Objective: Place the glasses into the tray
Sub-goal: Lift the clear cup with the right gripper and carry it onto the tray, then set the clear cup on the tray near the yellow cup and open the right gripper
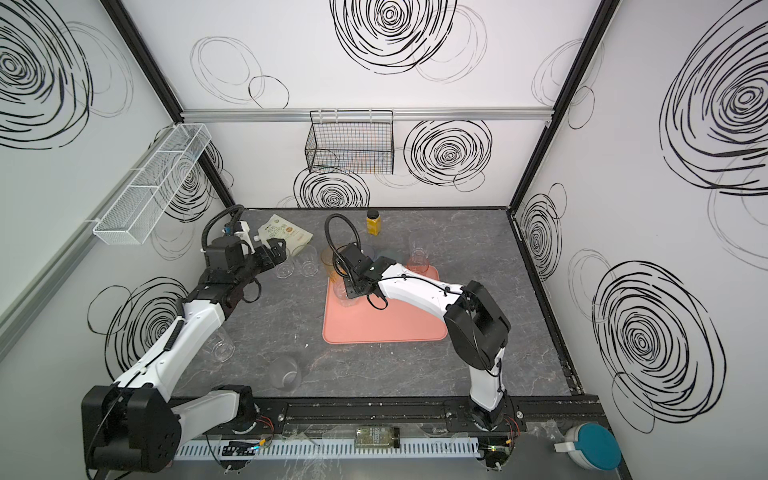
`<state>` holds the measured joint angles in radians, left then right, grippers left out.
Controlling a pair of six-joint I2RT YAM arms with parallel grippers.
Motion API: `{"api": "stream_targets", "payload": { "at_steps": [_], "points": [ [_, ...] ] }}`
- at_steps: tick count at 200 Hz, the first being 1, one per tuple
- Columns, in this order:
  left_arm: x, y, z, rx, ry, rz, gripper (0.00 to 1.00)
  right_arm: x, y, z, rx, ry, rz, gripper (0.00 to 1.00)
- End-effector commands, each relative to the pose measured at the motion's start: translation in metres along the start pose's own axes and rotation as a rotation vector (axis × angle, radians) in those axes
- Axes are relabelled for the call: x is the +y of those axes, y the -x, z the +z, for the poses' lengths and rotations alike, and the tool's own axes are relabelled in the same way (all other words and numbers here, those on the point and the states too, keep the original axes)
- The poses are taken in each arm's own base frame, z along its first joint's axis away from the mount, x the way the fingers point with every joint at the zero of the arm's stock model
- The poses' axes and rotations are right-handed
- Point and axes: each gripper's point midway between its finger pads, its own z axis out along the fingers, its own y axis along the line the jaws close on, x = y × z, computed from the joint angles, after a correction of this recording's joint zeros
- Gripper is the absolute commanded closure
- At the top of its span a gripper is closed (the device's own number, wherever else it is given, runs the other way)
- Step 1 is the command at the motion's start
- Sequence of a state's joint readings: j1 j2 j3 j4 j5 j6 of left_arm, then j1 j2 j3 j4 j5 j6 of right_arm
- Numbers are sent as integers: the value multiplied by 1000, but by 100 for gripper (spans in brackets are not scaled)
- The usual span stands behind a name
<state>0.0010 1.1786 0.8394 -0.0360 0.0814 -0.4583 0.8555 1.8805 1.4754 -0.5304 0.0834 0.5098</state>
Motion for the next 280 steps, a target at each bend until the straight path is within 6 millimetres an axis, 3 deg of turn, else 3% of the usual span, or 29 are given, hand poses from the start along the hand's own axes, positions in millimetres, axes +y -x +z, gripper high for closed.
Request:
{"api": "stream_targets", "payload": {
  "at_steps": [1,12,21,54,77,109,149,184,238,280],
  "points": [
    [-4,7,1,-23,-20,-6,1,11,20,0,-56,15,18,100],
    [-3,7,2,-19,-14,-3,1,7,15,8,-63,0,15,100],
    [-2,6,3,-15,-9,-1,1,17,12,17,-61,55,-30,100],
    [2,8,4,-13,-4,-19,1,19,-1,20,15,32,-7,100],
    [1,7,7,-7,-18,-31,1,32,0,27,-12,91,-44,100],
    [3,5,8,-4,-7,-34,1,26,10,36,41,-34,-68,100],
    [5,3,9,3,-1,-37,1,31,5,44,71,-34,-87,98],
    [6,2,10,7,0,-37,1,36,11,38,96,-39,-88,99],
    [7,2,9,3,6,-34,1,40,-3,40,126,-50,-91,83],
    [6,1,9,3,9,-25,1,39,7,30,94,-51,-80,75]
  ]
}}
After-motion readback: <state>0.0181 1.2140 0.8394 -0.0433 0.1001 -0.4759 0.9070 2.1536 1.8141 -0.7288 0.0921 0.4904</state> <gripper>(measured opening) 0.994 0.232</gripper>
